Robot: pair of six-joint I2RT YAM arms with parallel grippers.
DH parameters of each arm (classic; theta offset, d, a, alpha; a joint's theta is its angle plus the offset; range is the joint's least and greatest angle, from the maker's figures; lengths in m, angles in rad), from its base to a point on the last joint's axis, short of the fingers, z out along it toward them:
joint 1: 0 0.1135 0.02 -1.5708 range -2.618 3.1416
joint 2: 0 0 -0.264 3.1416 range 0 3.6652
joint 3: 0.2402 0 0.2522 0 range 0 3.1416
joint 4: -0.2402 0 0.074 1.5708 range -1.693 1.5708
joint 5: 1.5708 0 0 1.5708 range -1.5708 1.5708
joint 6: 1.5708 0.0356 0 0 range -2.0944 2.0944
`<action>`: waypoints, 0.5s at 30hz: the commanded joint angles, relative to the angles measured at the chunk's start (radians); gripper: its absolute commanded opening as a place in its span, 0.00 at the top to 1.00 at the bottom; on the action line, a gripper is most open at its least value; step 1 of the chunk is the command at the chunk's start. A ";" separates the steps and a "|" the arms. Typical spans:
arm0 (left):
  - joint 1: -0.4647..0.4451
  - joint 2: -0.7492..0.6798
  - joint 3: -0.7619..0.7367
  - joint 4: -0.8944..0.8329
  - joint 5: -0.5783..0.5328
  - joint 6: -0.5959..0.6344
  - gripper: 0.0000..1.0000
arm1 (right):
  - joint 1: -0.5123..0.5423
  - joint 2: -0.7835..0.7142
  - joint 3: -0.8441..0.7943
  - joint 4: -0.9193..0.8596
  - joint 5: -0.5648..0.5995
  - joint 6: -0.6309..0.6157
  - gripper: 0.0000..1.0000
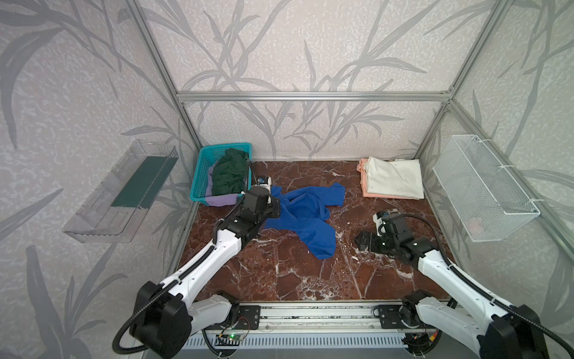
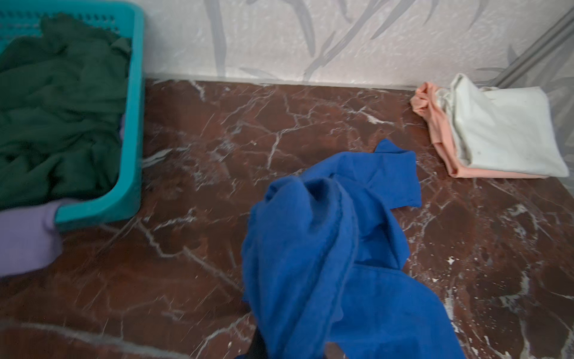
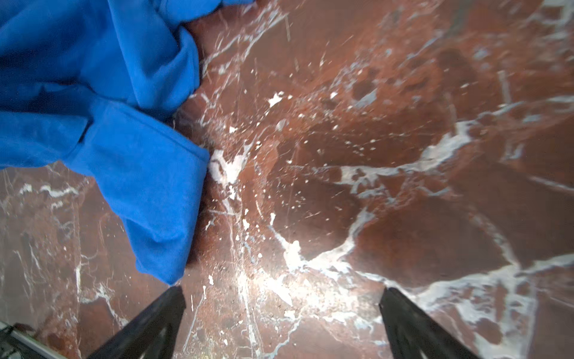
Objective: Fold and stack the t-shirts
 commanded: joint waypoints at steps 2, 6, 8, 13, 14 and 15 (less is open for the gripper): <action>0.011 -0.126 -0.069 0.095 -0.093 -0.112 1.00 | 0.098 0.116 0.014 0.094 0.058 0.046 0.01; 0.015 -0.176 -0.073 0.013 -0.128 -0.107 1.00 | 0.204 0.283 0.095 0.122 0.056 0.042 0.01; 0.016 -0.200 -0.083 -0.005 -0.135 -0.108 1.00 | 0.243 0.372 0.152 0.107 0.038 0.034 0.01; 0.020 -0.262 -0.144 0.010 -0.136 -0.135 1.00 | 0.316 0.559 0.254 0.100 0.001 0.036 0.00; 0.020 -0.266 -0.149 0.009 -0.132 -0.140 1.00 | 0.327 0.577 0.261 0.111 -0.005 0.037 0.01; 0.021 -0.270 -0.154 0.005 -0.130 -0.143 1.00 | 0.338 0.596 0.269 0.122 -0.006 0.040 0.03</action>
